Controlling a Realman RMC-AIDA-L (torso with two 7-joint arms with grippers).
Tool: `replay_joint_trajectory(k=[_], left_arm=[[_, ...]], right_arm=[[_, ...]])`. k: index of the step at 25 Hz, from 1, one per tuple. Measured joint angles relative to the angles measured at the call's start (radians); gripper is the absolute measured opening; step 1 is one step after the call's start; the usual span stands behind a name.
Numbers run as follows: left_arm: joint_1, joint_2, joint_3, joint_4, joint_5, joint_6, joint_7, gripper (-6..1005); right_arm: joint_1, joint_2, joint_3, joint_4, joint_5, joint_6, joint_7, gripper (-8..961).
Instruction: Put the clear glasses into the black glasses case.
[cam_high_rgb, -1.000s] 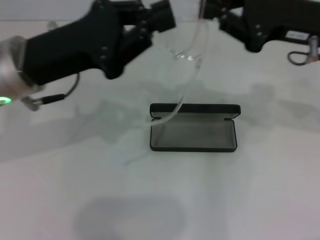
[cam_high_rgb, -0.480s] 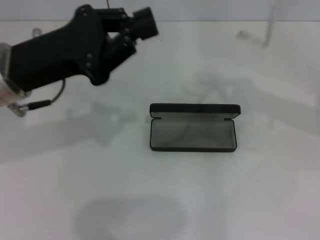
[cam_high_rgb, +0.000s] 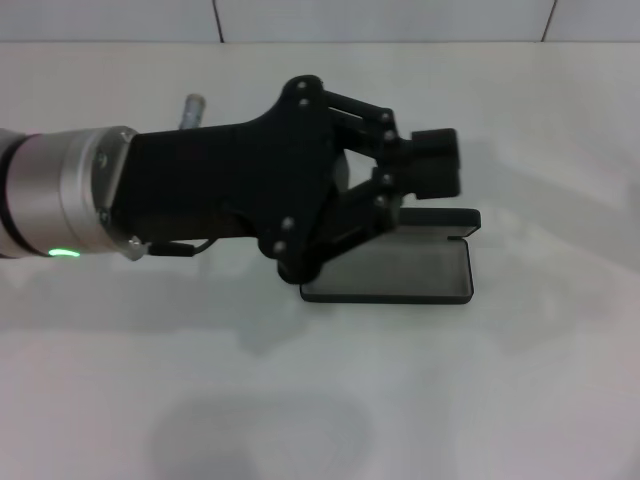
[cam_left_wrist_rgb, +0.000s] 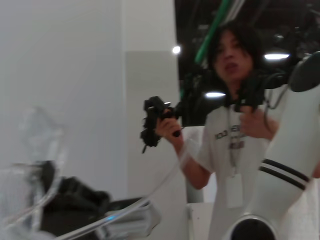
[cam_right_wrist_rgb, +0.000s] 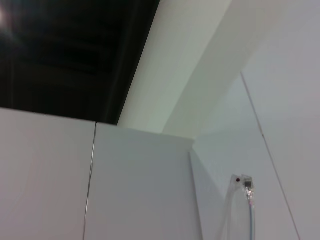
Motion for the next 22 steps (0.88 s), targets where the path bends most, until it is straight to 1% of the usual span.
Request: replay_joint_trajectory(k=[4,8,10,13,16,22], left_arm=[[-0.010,-0.002,0.029,-0.006,-0.027,0.000,0.039,86],[-0.004,-0.005,0.032,-0.015,-0.061,-0.005,0.072,87],[-0.004,-0.005,0.032,-0.052,-0.106,-0.007,0.113,87],[-0.006,-0.005,0.028,-0.087,-0.136,-0.009,0.143,87],[-0.007,-0.005,0.022,-0.109,-0.151,-0.013,0.163,87],[0.004,-0.005,0.020,-0.118,-0.172,-0.056,0.171,87]], right_arm=[[0.050,0.000,-0.014,0.083,-0.008,0.017,-0.053,47],[0.066,0.004,-0.092,0.085,-0.007,0.054,-0.071,47],[0.069,0.004,-0.109,0.085,-0.006,0.061,-0.074,47],[0.082,0.006,-0.175,0.086,-0.003,0.099,-0.082,47],[0.089,0.006,-0.209,0.086,-0.002,0.123,-0.085,47],[0.103,0.006,-0.263,0.082,-0.008,0.165,-0.086,47]])
